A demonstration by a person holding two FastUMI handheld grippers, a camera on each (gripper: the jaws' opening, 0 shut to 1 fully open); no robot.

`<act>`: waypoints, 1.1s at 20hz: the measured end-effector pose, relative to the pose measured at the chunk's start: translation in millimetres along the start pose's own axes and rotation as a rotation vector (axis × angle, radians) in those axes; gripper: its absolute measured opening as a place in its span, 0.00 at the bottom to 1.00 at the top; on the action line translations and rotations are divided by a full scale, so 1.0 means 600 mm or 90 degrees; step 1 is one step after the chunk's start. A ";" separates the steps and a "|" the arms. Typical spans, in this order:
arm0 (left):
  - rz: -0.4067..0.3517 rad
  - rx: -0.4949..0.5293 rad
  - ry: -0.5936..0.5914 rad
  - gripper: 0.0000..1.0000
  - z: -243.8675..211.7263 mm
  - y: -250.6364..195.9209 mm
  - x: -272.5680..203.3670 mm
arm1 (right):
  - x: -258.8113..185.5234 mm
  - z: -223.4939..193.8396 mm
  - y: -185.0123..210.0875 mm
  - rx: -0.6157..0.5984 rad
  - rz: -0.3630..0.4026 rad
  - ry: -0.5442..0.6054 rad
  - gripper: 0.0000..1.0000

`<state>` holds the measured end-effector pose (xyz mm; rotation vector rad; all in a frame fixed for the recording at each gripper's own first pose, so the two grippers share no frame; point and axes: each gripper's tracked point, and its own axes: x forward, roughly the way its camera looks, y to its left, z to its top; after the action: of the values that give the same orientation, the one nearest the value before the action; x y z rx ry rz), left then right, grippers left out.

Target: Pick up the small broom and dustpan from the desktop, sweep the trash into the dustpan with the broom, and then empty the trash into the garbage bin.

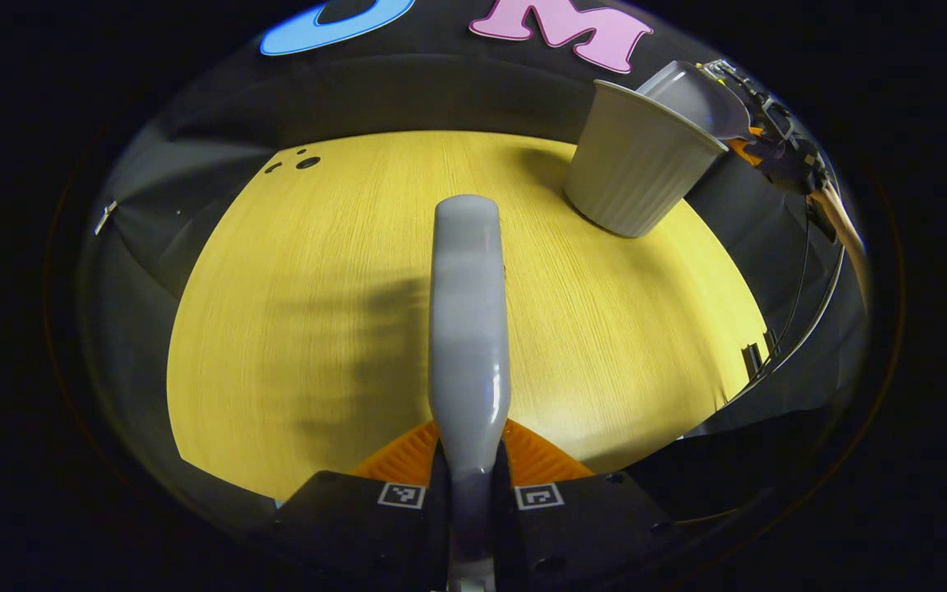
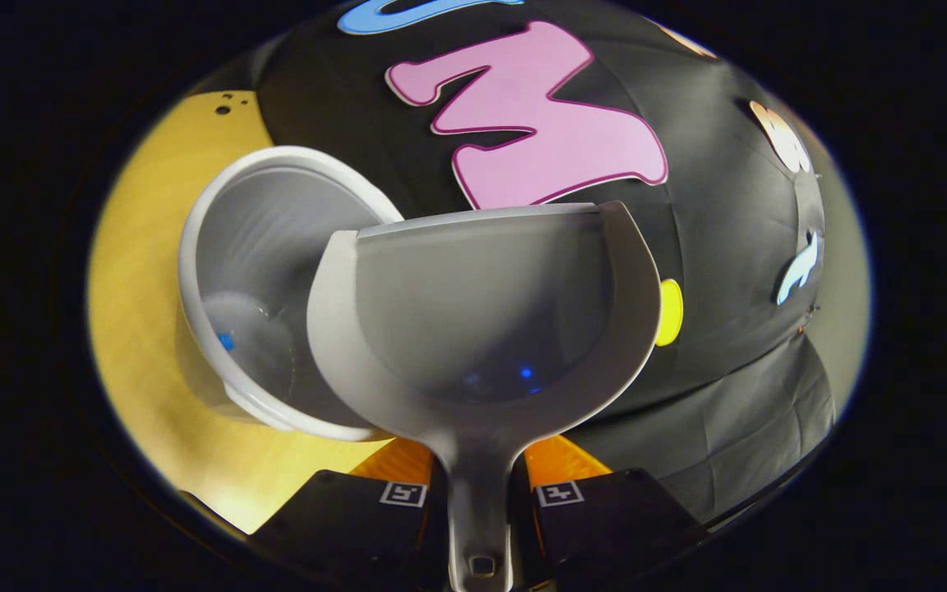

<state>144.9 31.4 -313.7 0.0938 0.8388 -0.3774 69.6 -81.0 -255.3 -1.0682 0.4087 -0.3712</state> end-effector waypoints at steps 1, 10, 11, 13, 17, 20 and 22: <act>0.001 -0.002 -0.002 0.25 -0.001 0.001 0.001 | -0.006 0.010 -0.014 0.019 -0.002 -0.004 0.34; 0.001 -0.023 -0.017 0.25 -0.018 0.007 0.004 | -0.114 0.085 -0.074 0.134 0.026 -0.053 0.33; 0.002 -0.021 -0.018 0.25 -0.020 0.010 0.002 | -0.131 0.094 -0.062 0.145 0.048 -0.056 0.34; 0.021 0.006 -0.019 0.25 -0.029 0.019 -0.004 | -0.168 0.116 -0.034 0.179 0.097 -0.067 0.34; 0.024 0.018 -0.023 0.22 -0.038 0.032 -0.013 | -0.249 0.161 0.056 0.275 0.234 -0.078 0.34; 0.040 0.035 -0.024 0.26 -0.053 0.049 -0.016 | -0.299 0.177 0.135 0.277 0.331 -0.077 0.34; 0.038 0.027 -0.027 0.26 -0.059 0.057 -0.017 | -0.334 0.177 0.196 0.290 0.399 -0.054 0.34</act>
<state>126.2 74.1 -332.1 0.1492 0.7845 -0.3394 -40.4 147.5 -287.2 -0.4705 0.5288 0.1398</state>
